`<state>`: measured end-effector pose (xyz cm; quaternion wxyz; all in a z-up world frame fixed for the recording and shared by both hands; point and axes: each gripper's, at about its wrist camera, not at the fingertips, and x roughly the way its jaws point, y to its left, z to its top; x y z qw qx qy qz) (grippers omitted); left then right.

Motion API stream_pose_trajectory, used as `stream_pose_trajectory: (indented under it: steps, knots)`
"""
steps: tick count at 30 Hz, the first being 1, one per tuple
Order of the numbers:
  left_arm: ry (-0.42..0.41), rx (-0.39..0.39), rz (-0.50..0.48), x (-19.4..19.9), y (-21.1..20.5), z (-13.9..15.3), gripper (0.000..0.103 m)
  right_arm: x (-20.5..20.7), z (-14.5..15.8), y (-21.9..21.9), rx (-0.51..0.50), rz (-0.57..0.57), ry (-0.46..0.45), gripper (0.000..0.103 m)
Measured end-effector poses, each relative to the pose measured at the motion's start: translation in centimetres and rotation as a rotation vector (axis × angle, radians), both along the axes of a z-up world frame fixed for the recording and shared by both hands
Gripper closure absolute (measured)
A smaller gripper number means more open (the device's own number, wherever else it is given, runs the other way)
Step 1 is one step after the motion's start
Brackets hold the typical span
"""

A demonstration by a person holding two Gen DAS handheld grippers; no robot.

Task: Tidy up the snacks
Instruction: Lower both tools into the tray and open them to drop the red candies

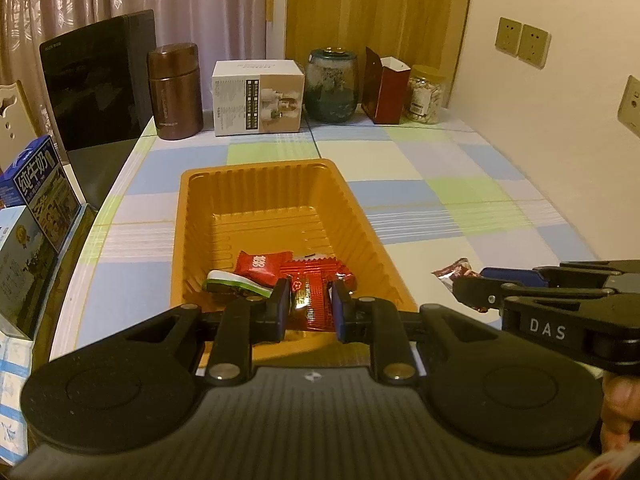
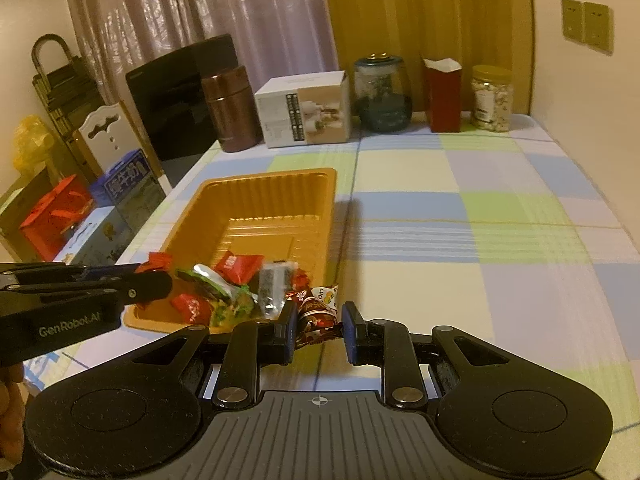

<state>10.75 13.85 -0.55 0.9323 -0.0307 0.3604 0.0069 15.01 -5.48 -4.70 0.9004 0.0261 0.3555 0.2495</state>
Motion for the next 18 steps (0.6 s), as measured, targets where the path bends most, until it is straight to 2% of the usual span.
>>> stream_pose_trajectory:
  steps: [18]
  knots:
    - [0.046, 0.001, 0.006, 4.0, 3.0, -2.5, 0.083, 4.7, -1.5, 3.8, 0.01, 0.05, 0.027, 0.079]
